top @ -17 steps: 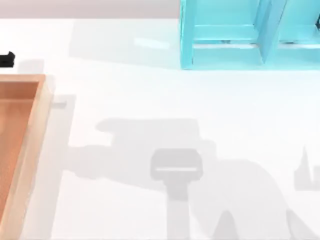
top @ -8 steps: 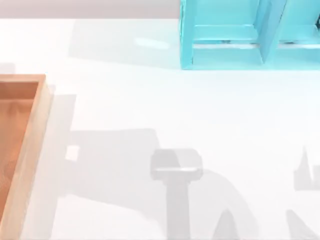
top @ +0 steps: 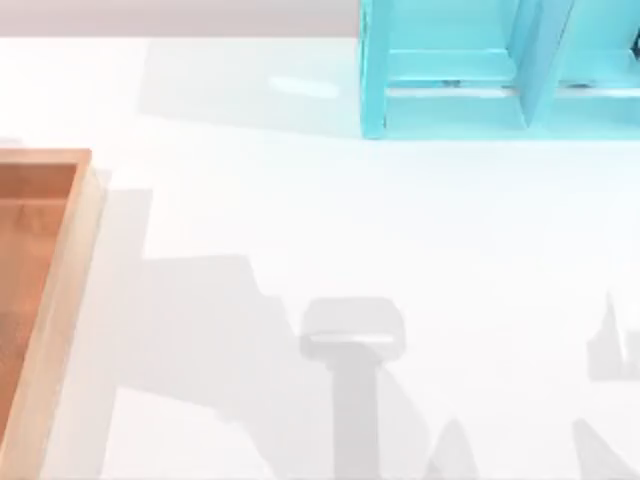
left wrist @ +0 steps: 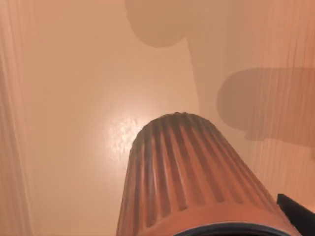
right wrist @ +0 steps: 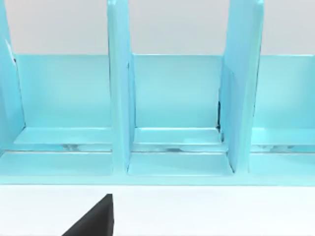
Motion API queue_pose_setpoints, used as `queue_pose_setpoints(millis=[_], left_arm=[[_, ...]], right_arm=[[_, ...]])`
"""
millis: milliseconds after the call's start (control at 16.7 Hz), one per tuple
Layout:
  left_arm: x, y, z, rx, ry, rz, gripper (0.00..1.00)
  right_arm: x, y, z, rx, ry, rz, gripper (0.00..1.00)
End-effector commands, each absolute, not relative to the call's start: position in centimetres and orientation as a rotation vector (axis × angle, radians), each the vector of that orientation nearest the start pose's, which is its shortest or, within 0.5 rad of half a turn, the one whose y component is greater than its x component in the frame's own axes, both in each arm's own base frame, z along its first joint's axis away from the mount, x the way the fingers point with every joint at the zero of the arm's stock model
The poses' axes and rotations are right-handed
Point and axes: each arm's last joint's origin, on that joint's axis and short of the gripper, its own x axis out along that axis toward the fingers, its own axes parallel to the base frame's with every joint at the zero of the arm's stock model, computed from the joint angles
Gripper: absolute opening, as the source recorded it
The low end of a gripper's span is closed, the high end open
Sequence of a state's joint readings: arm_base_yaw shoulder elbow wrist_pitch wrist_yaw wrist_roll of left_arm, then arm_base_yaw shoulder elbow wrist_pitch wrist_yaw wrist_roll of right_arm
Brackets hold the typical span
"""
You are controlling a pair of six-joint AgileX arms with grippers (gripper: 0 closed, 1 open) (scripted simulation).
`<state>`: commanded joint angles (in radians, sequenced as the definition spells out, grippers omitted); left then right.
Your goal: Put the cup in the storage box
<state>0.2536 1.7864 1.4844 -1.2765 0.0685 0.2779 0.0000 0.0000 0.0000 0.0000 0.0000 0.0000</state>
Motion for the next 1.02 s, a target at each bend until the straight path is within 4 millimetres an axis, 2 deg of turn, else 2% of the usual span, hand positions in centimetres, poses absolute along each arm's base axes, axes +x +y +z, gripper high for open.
queue_pose_setpoints(millis=[180, 420, 1020], left_arm=[[32.09, 8.58, 22.67, -0.038, 1.561, -0.070, 0.00], [32.09, 8.58, 22.64, -0.038, 1.561, -0.070, 0.00], [32.09, 8.58, 22.64, -0.038, 1.561, -0.070, 0.75]], right_arm=[[10.57, -0.12, 16.00, 0.000, 0.000, 0.000, 1.00], [10.57, -0.12, 16.00, 0.000, 0.000, 0.000, 1.00], [10.57, -0.12, 16.00, 0.000, 0.000, 0.000, 1.00]])
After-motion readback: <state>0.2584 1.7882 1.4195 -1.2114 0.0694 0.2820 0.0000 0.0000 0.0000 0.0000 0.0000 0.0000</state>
